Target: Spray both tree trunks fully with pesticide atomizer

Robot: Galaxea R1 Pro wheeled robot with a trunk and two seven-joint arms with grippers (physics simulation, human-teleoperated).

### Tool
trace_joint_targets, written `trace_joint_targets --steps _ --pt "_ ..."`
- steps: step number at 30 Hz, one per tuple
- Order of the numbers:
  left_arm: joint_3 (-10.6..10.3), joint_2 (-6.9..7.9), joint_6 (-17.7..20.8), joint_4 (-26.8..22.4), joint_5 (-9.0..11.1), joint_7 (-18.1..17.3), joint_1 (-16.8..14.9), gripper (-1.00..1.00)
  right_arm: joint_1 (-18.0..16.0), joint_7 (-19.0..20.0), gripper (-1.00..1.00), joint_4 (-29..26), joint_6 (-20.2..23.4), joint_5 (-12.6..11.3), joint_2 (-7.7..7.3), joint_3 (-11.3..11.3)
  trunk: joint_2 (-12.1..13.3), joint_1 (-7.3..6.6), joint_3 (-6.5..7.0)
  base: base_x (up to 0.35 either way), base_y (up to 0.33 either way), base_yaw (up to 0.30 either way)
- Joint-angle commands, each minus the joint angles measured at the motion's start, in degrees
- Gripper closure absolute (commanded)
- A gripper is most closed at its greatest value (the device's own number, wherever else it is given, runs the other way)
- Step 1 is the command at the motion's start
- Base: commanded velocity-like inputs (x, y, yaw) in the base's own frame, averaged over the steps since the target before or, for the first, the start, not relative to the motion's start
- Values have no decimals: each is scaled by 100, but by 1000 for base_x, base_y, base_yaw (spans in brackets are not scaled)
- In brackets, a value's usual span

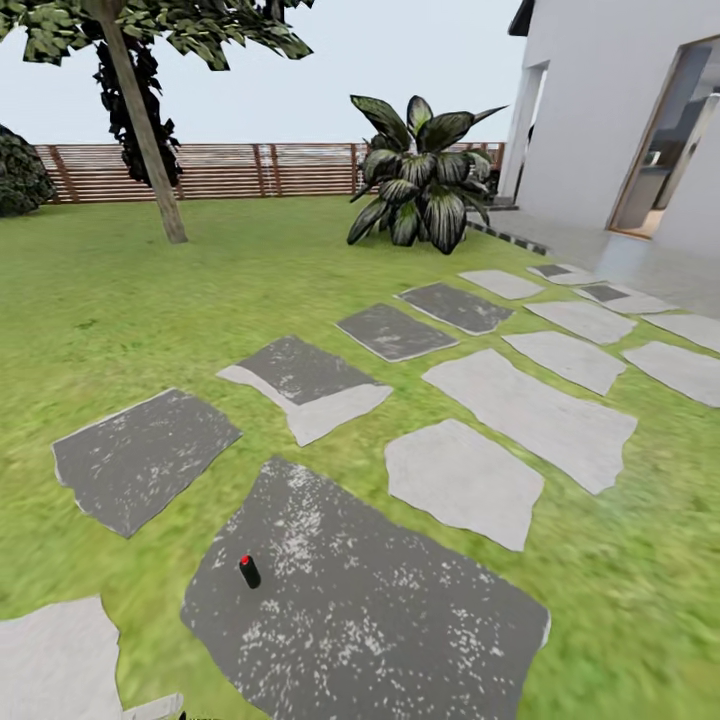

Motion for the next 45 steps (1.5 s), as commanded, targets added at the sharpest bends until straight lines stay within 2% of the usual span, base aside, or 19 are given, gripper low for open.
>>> trace_joint_targets --steps 1,25,45 --pt "-20 1 -19 6 54 4 -4 -100 -2 45 -100 5 -19 23 5 -41 -2 0 -4 97 -266 276" --pt "-17 1 -18 6 56 11 -4 -100 -2 46 -100 5 -19 24 5 -37 -2 0 -4 107 -267 269" --pt "-16 1 -18 6 59 13 -4 -100 -2 45 -100 11 -19 24 5 -36 -2 0 -4 119 -269 13"
